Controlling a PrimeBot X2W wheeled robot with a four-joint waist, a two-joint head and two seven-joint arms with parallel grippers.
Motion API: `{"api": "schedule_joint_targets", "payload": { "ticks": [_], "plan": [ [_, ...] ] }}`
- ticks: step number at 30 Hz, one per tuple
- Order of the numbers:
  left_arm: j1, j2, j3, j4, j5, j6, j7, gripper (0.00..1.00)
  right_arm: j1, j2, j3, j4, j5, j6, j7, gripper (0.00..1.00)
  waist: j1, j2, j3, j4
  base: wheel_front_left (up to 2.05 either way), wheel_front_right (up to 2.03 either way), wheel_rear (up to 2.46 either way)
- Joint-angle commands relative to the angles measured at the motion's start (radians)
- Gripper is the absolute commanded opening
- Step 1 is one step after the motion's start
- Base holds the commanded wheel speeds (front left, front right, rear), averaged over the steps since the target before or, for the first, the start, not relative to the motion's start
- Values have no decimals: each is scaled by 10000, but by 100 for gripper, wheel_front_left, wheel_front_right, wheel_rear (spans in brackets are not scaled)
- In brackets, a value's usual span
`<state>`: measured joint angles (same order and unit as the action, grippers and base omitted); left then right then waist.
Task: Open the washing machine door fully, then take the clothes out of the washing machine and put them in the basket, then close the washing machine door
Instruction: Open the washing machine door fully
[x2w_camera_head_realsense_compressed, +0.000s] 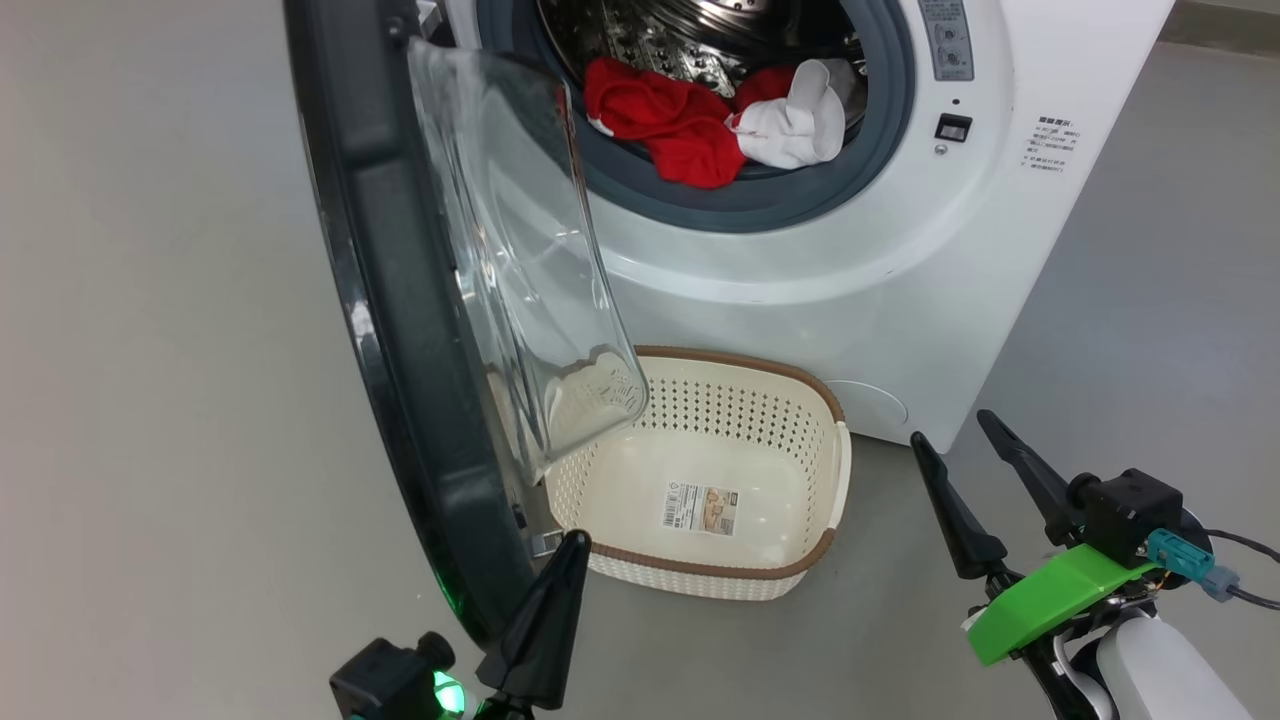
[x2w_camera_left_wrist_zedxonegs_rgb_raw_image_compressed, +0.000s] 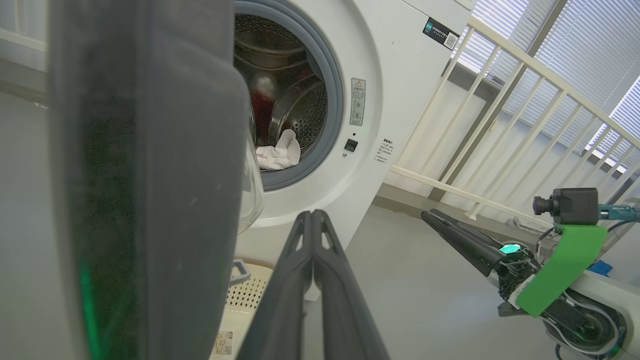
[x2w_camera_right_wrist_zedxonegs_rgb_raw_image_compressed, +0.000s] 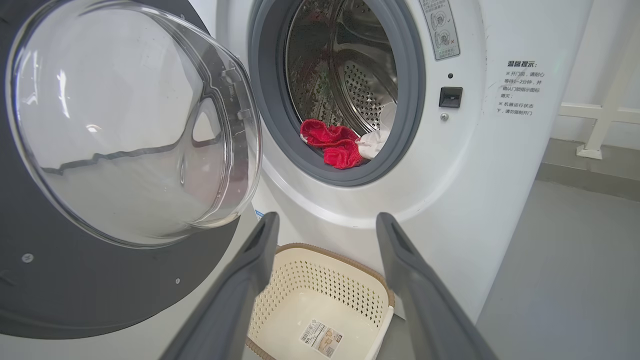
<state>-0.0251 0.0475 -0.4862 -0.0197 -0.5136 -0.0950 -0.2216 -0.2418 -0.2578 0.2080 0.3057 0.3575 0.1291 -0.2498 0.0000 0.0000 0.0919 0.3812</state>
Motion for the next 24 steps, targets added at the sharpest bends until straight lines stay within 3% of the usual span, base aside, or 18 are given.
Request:
{"api": "schedule_joint_targets", "payload": {
  "ticks": [1,24],
  "plan": [
    [-320,28,358,-118,-45,112,-104,0,-175,-111,178,-284,-95,16,-120,100,0,0,23,11,0,0,0],
    [-334,193,1161,296,-236,626,-287,0,-334,-251,125,-375,-201,16,-120,100,0,0,267,550,0,0,0]
  ]
}}
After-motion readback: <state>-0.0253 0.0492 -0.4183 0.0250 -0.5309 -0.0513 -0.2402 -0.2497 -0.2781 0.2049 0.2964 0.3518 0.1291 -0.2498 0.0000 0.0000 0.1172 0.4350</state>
